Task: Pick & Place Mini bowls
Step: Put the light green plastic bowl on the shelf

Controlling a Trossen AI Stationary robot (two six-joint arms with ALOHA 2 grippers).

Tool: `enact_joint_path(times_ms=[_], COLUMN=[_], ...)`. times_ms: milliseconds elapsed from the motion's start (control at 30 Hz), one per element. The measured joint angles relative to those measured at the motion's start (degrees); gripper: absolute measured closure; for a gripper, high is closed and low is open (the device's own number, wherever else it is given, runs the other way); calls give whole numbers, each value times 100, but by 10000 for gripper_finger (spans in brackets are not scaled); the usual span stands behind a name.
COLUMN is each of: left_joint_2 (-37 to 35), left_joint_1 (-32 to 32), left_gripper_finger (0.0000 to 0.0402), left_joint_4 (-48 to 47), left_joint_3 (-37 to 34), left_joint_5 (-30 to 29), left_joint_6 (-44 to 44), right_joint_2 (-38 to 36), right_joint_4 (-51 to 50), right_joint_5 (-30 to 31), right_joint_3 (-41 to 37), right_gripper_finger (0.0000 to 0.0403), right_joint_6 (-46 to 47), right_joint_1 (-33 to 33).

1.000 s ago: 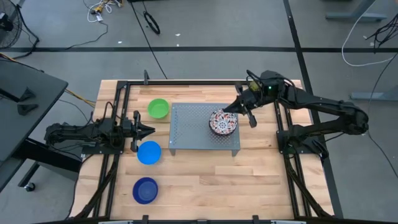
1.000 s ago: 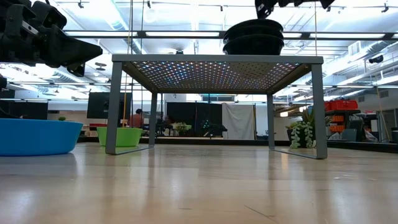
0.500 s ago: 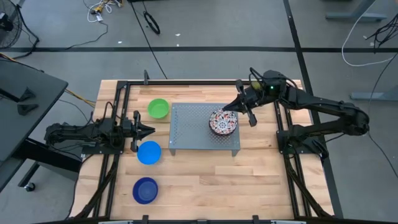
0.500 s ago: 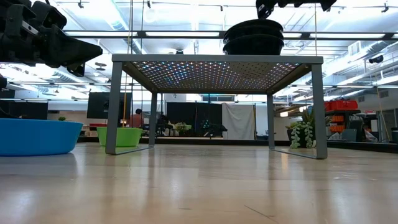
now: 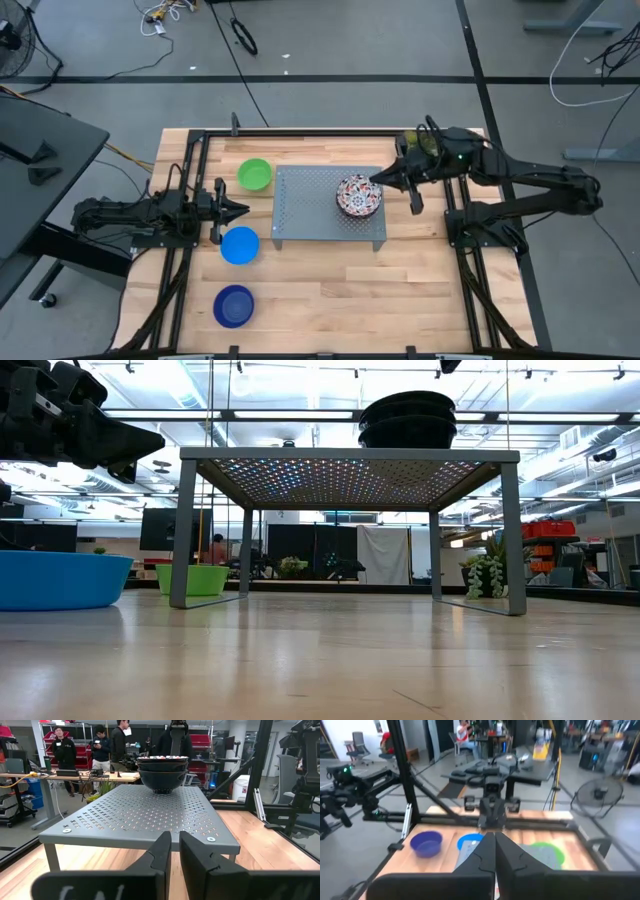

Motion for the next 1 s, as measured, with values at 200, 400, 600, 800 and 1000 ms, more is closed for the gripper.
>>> enact_joint_path(times_ms=[200,400,600,800,1000], left_joint_2=[-2,0,0,-1,0], left_joint_1=[0,-2,-1,-1,-2], left_gripper_finger=[358,358,358,358,358], left_joint_4=[0,0,0,1,2], left_joint_3=[1,0,-1,-1,-1], left_joint_5=[2,2,1,2,2], left_joint_6=[0,0,0,0,0], right_joint_2=[-20,-19,-271,-761,-1410], right_joint_4=[-170,-124,1258,1566,1580], right_joint_5=[312,488,511,753,786], right_joint_3=[0,-18,-940,-1697,-2190], right_gripper_finger=[403,403,403,403,403], right_joint_6=[24,11,453,455,393], right_joint_1=[415,603,609,544,377])
